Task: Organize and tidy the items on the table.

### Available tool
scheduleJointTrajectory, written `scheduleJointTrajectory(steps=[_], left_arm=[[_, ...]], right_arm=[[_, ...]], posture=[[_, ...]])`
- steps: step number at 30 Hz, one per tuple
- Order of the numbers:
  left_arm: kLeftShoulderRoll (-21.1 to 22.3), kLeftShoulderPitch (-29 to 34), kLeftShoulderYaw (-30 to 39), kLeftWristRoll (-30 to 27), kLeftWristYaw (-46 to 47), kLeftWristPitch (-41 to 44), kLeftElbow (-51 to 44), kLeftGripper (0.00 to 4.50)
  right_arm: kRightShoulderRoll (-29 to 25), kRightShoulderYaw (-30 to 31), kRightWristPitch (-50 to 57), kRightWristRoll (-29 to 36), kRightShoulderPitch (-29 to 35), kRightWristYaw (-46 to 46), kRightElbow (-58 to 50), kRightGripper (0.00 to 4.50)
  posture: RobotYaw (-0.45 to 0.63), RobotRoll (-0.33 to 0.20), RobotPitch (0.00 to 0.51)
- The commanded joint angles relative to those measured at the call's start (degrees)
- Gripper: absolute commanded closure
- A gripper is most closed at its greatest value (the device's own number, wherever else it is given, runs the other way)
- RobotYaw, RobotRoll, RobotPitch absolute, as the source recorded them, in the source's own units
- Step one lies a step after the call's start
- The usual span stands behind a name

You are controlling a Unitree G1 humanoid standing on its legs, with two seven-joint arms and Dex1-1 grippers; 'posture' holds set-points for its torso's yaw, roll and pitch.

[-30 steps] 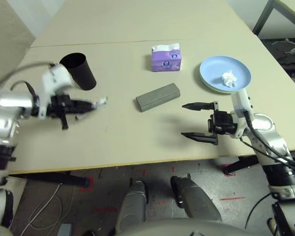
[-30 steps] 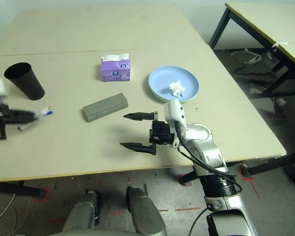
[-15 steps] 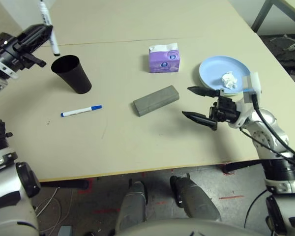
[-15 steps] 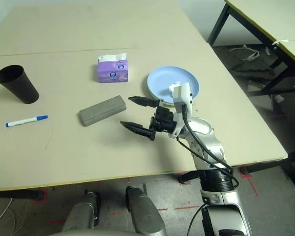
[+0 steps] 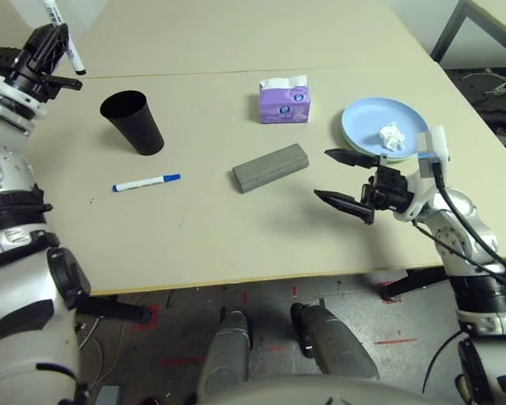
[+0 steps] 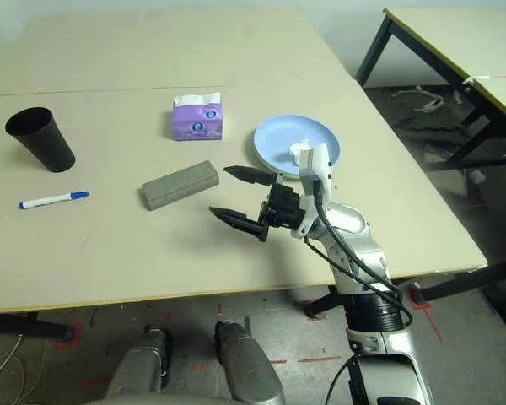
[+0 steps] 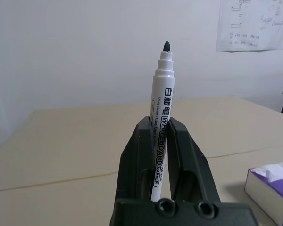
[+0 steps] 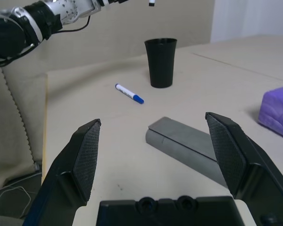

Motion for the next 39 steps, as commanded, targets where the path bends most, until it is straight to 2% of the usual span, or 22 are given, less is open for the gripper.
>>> scheduleJointTrajectory(steps=[1,10,12,15,23,29,32,37,39], left_arm=[[-1.0,-1.0,-1.0,1.6,0.4,-2.7,3.5,4.25],[-1.6,2.3,-0.9,2.6,2.5,-6.3,5.8,4.25],[-2.0,3.3,-0.4,2.1,2.8,-6.9,5.5,3.51],[-2.7,4.6,0.8,0.4,2.3,-8.2,4.4,2.76],[-2.4,6.8,2.3,-2.1,1.5,-7.0,-0.4,0.01],[-1.3,6.9,3.1,-3.6,0.9,-4.4,-5.1,0.01],[-0.8,7.6,2.8,-6.8,-3.1,0.8,-10.0,0.01],[5.0,12.5,-1.7,-11.1,-16.1,14.6,-21.9,0.01],[9.6,16.4,-6.0,-10.3,-22.4,19.3,-27.7,0.01]], right_arm=[[-0.7,-0.3,0.7,-0.1,1.1,-0.4,-1.6,0.00],[-1.4,-0.2,1.2,-0.1,1.4,-0.4,-2.3,0.00],[-1.6,-0.1,1.6,0.0,1.3,-0.4,-2.6,0.00],[-1.7,-0.1,2.1,0.1,1.1,-0.3,-2.8,0.00],[-2.0,-0.2,3.3,0.4,0.2,-0.3,-3.5,0.00],[-1.7,0.2,3.2,0.1,0.0,-0.1,-3.0,0.00],[-1.6,0.3,3.1,0.0,0.1,-0.1,-2.9,0.00],[-1.7,0.3,2.8,-0.3,0.7,0.2,-2.6,0.00],[-1.7,0.3,2.9,-0.3,1.0,0.2,-2.9,0.00]], posture=[[-0.17,0.000,0.200],[-0.17,0.000,0.211],[-0.16,0.000,0.213],[-0.16,0.000,0.214],[-0.16,0.000,0.213],[-0.15,0.000,0.214],[-0.15,0.000,0.215],[-0.15,0.000,0.216],[-0.14,0.000,0.217]])
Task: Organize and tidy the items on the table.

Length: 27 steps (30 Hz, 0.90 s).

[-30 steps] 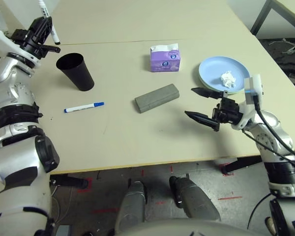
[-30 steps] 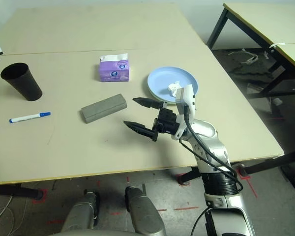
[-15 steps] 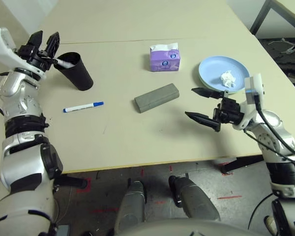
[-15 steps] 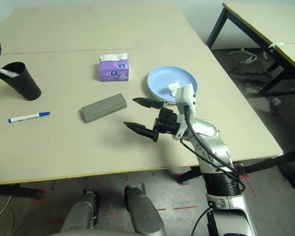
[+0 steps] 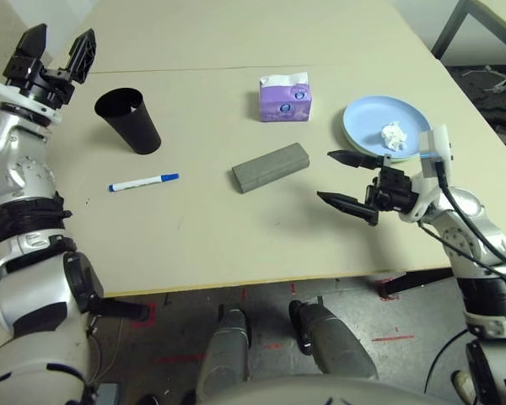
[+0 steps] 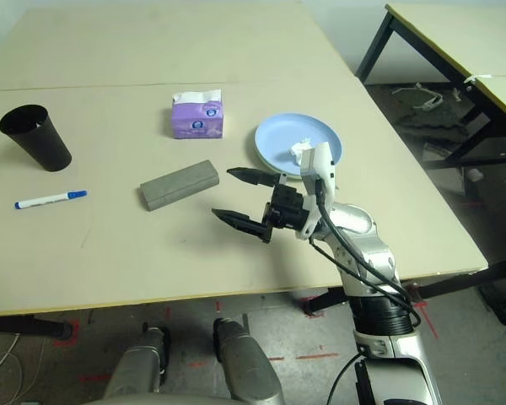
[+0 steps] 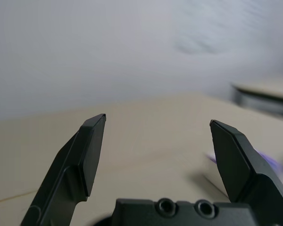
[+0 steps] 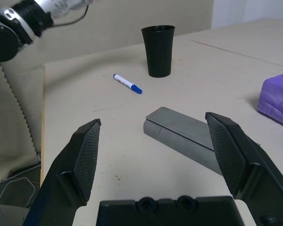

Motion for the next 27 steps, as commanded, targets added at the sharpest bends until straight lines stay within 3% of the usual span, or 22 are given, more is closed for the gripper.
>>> scheduleJointTrajectory(steps=[1,4,7,12,17,27], left_arm=[[7.3,6.3,-7.6,2.0,-10.8,7.7,-9.6,0.01],[14.8,11.7,-14.7,9.0,-16.5,7.2,-13.0,0.01],[18.1,13.5,-18.5,12.7,-18.6,8.7,-12.8,0.01],[18.8,11.4,-22.1,19.0,-17.1,10.6,-8.7,0.01],[17.5,8.7,-25.4,27.0,-13.4,6.4,-2.5,0.01],[13.3,8.0,-26.6,30.2,-12.9,5.9,0.8,0.01]], right_arm=[[-0.3,0.3,0.2,-0.2,0.9,0.2,-0.7,0.00],[0.0,0.6,0.3,-0.3,0.8,0.2,-0.6,0.00],[0.2,0.9,0.3,-0.3,0.4,0.3,-0.3,0.00],[0.2,1.0,0.2,-0.3,0.2,0.4,-0.3,0.00],[0.1,1.0,0.1,-0.4,0.9,0.3,-0.8,0.00],[-0.1,1.0,0.4,-0.3,1.5,-0.1,-2.1,0.00]], posture=[[-0.14,0.000,0.216],[-0.13,0.000,0.217],[-0.13,0.000,0.218],[-0.14,0.000,0.218],[-0.15,0.000,0.220],[-0.16,0.000,0.224]])
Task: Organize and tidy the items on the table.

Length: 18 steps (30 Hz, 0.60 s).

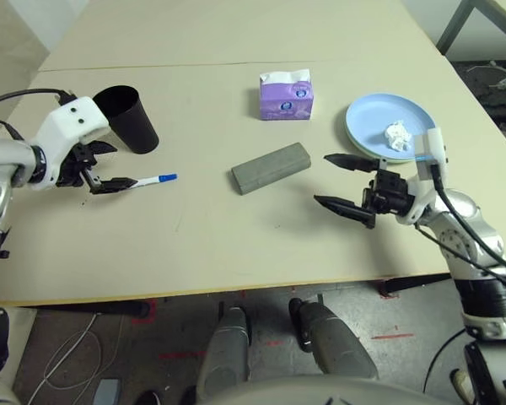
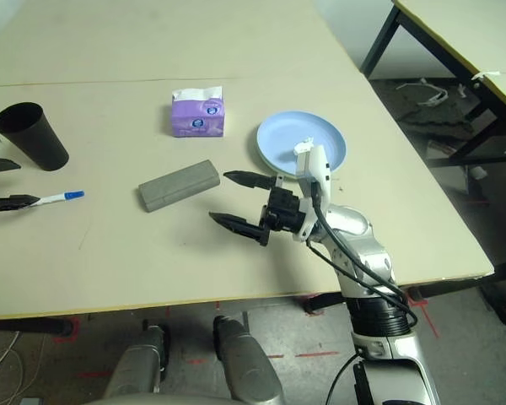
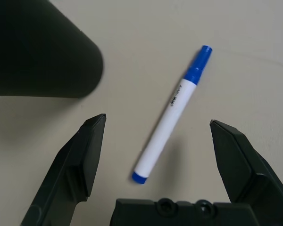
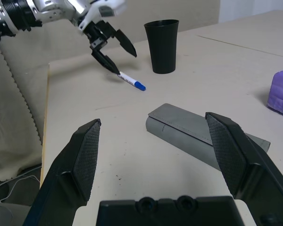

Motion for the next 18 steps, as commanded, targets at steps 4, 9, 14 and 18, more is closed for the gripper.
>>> scheduleJointTrajectory(steps=[4,9,14,18], left_arm=[[-1.8,0.4,-0.2,0.9,-0.4,-0.8,1.5,0.01],[-3.0,0.4,-0.2,1.4,0.4,-1.9,3.2,0.01],[-3.7,0.5,-0.1,1.8,0.8,-2.8,4.8,0.20],[-4.0,0.5,0.5,1.3,0.2,-2.8,5.5,1.26]], right_arm=[[-0.6,0.2,0.6,-0.2,1.2,-0.2,-2.1,0.00],[-0.6,0.3,0.9,-0.1,1.3,-0.2,-2.8,0.00],[-0.6,0.4,1.5,0.1,1.2,-0.2,-3.4,0.00],[-0.6,0.3,1.6,0.2,1.3,-0.3,-3.7,0.00]], posture=[[-0.16,0.000,0.224],[-0.16,0.000,0.227],[-0.17,0.000,0.227],[-0.17,0.000,0.224]])
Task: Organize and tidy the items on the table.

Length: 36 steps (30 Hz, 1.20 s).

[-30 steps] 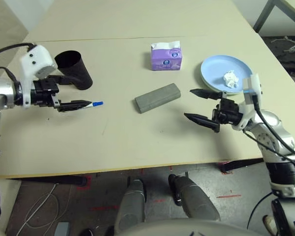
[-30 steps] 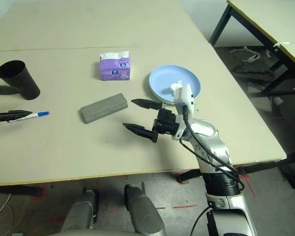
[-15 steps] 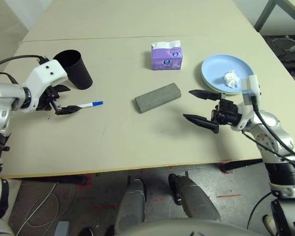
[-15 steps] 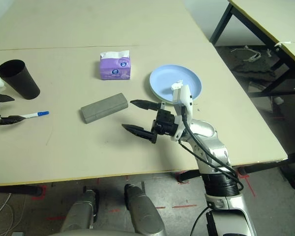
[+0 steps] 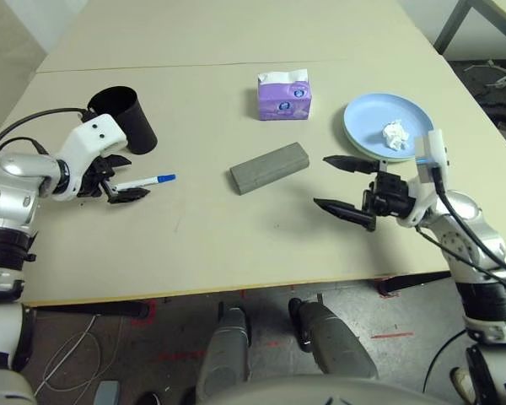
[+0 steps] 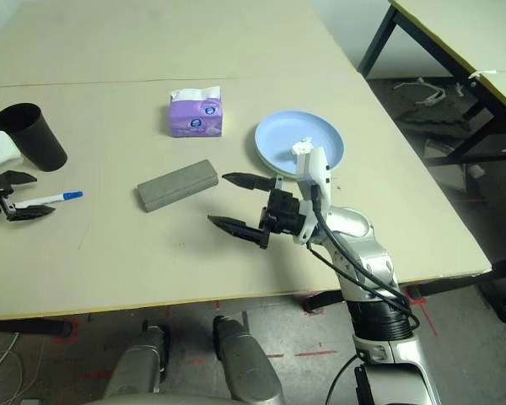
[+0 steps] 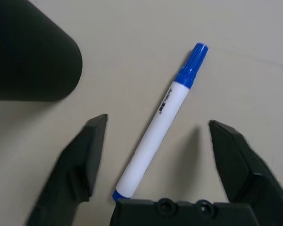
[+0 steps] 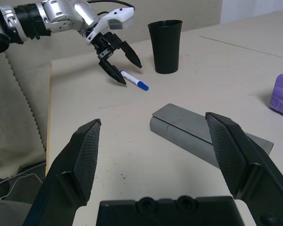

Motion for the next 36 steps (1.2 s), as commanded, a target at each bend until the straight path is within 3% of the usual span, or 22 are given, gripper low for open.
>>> scheduleJointTrajectory(steps=[1,9,17,21,30,36], left_arm=[[-0.4,0.5,0.6,-0.5,-1.0,0.0,1.0,1.62],[0.5,1.2,2.0,-2.4,-3.0,1.4,0.2,4.48],[1.0,1.0,4.6,-4.5,-3.6,3.4,-1.5,4.48],[1.9,0.6,4.7,-4.6,-4.5,4.9,-2.8,3.30],[0.7,-0.8,1.3,-1.2,-4.2,1.5,0.7,0.12],[-0.8,-3.2,-0.8,1.6,-3.6,-2.5,6.1,0.03]], right_arm=[[-0.3,0.3,0.7,0.2,0.5,-0.2,-1.7,0.00],[-0.4,0.0,1.2,0.4,-0.3,-0.5,-2.2,0.00],[-0.1,0.4,0.9,-0.1,-0.4,-0.2,-1.8,0.00],[-0.2,0.7,0.7,-0.3,-0.3,0.1,-1.6,0.00],[0.0,0.9,0.6,-0.4,0.3,-0.2,-2.0,0.00],[-0.4,0.7,0.6,-0.5,0.9,-0.3,-2.6,0.00]], posture=[[-0.17,0.000,0.223],[-0.17,0.000,0.215],[-0.16,0.000,0.215],[-0.16,0.000,0.219],[-0.18,0.000,0.222],[-0.19,0.000,0.225]])
